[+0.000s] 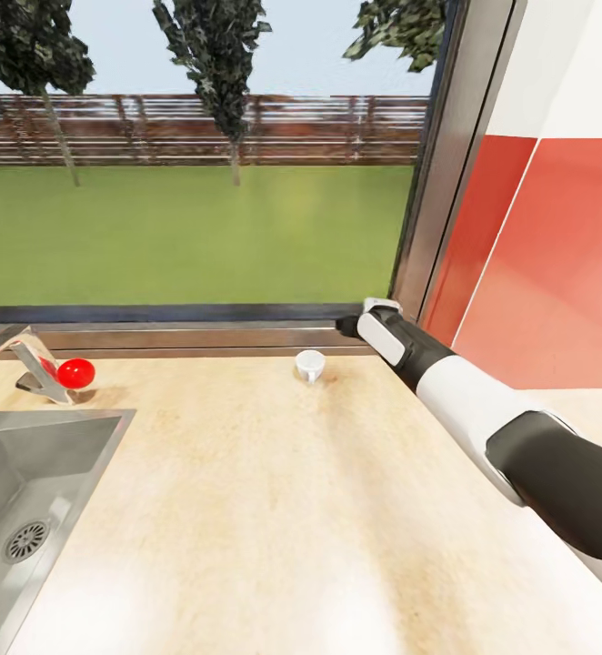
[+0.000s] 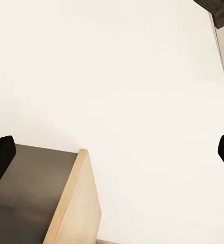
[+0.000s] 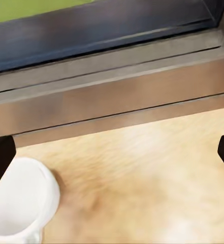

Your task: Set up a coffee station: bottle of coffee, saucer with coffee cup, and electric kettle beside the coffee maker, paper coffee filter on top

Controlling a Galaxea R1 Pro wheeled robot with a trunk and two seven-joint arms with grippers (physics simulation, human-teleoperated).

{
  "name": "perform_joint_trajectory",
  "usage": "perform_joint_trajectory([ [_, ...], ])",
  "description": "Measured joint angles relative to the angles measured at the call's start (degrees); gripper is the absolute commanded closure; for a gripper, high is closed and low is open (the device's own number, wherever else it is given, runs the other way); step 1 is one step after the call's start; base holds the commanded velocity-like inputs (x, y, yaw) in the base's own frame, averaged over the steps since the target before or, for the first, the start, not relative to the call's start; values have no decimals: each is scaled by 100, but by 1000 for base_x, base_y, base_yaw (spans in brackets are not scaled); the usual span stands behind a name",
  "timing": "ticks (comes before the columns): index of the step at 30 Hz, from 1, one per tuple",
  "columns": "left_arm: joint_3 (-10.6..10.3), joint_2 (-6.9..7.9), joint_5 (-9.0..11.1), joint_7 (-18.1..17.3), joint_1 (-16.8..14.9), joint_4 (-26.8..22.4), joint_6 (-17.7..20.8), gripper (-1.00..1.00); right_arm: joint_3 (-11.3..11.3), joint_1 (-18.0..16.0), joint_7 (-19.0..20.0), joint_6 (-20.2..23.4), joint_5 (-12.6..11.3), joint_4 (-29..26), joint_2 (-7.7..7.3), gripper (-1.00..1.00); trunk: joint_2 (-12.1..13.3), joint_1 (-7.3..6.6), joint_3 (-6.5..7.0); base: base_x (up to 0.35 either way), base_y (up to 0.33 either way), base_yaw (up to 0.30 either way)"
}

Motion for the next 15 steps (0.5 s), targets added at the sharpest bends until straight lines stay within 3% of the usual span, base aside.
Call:
perform_joint_trajectory([
  [15,-3,-3,1,-8,0,10,6,-100,-7,7,-9,2,-6,0,18,-100,0,-1,0,9,0,0],
])
